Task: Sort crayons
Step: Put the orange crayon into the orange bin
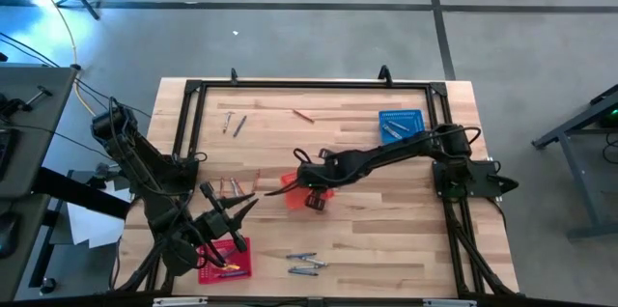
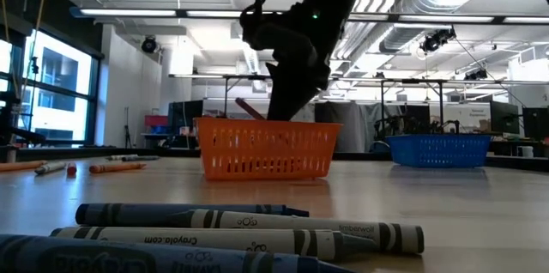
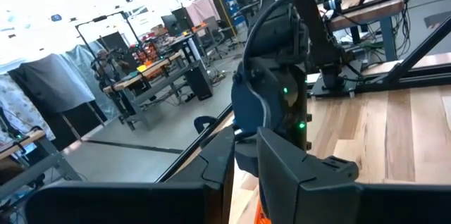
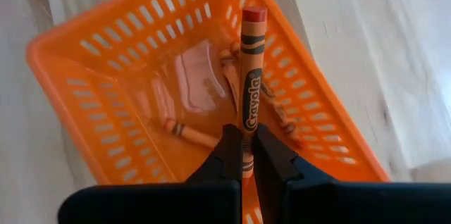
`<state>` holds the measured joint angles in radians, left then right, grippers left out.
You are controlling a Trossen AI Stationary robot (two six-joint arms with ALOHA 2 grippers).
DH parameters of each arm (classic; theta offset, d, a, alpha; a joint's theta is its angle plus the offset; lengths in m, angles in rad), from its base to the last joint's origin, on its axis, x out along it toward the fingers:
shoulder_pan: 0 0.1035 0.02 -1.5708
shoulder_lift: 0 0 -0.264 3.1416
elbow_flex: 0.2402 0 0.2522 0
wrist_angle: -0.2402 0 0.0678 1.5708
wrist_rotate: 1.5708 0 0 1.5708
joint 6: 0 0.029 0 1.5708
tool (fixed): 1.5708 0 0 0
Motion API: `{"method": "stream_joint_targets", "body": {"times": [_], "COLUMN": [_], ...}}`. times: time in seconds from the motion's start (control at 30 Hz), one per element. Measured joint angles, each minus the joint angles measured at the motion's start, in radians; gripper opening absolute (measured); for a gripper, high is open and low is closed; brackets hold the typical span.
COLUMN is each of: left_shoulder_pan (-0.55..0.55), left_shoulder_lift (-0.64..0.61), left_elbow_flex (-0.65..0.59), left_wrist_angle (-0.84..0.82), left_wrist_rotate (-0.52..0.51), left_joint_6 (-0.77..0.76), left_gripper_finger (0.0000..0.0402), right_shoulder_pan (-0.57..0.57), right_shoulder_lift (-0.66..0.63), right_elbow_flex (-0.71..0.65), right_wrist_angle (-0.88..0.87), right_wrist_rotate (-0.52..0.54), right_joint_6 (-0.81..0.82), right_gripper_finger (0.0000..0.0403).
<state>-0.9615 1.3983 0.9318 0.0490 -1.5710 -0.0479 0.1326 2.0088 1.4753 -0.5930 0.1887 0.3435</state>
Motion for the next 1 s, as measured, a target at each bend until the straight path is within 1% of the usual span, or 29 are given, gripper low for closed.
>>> {"method": "stream_joint_targets", "body": {"times": [0.1,0.3,0.5,0.73,0.83,1.0], "left_shoulder_pan": [0.0,0.0,0.0,0.0,0.0,0.0], "left_shoulder_lift": [0.0,0.0,0.0,0.0,0.0,0.0], "left_elbow_flex": [0.0,0.0,0.0,0.0,0.0,0.0], "left_wrist_angle": [0.0,0.0,0.0,0.0,0.0,0.0], "left_wrist_rotate": [0.0,0.0,0.0,0.0,0.0,0.0], "left_joint_6": [0.0,0.0,0.0,-0.001,-0.001,-0.001], "left_gripper_finger": [0.0051,0.0051,0.0051,0.0051,0.0051,0.0051], "right_shoulder_pan": [0.0,0.0,0.001,0.001,0.001,0.001], "right_shoulder_lift": [0.0,0.0,0.0,0.0,0.0,0.0], "right_elbow_flex": [-0.018,-0.019,-0.019,-0.019,-0.019,-0.018], "right_wrist_angle": [0.03,0.035,0.035,0.035,0.034,0.033], "right_wrist_rotate": [-0.002,-0.016,-0.066,-0.069,-0.07,-0.096], "right_joint_6": [-0.001,0.015,0.017,0.033,0.04,0.034], "right_gripper_finger": [0.0003,0.0003,0.0003,0.0005,0.0021,0.0076]}}
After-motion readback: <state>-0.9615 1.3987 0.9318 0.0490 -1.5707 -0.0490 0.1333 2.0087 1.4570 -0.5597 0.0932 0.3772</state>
